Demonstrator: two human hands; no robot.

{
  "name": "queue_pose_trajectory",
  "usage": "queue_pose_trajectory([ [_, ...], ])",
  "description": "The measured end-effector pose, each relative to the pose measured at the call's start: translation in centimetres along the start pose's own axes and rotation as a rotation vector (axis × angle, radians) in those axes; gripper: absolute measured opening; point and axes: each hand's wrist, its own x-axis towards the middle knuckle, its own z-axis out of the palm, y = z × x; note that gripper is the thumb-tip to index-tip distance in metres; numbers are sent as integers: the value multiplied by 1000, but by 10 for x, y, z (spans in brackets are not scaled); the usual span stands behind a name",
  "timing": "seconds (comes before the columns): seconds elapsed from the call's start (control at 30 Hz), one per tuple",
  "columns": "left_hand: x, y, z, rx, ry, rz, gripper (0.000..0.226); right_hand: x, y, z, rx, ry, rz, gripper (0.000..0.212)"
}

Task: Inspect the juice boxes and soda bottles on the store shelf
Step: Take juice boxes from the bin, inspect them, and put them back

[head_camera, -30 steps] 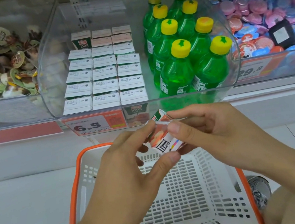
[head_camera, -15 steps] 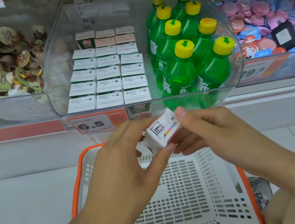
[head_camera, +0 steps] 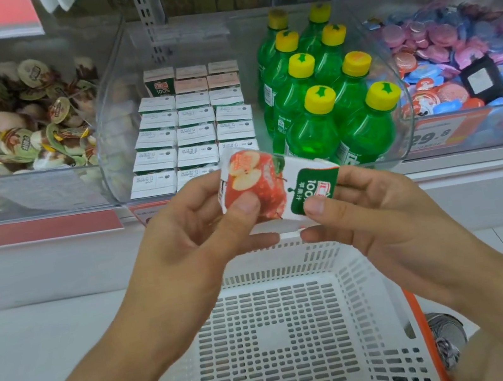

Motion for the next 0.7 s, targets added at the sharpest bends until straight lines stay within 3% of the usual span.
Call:
queue_pose_trajectory([
  [0.07, -1, 2, -8, 366, 25, 153, 42, -1, -2, 6, 8, 37, -47, 55],
  [0.17, 6, 0, -33, 932, 241, 421, 57, 3, -10, 24, 43, 99, -143, 56],
  [0.27, 19, -6, -59, 1182, 435, 434, 81, 21, -16, 49, 117, 165, -183, 52],
  [0.37, 25, -8, -66, 1181, 448, 340, 100, 55, -17, 76, 87, 242, -230, 47],
  [0.47, 27, -8, -63, 1023, 520, 265, 111, 104, -16, 102, -123, 321, -373, 40],
  [0.6, 29, -7, -62, 934, 540, 188, 111, 169, -16, 120, -441, 415, -561, 40],
  [0.7, 30, -4, -65, 928, 528, 185, 110, 201, -25, 122, -690, 393, -572, 40],
])
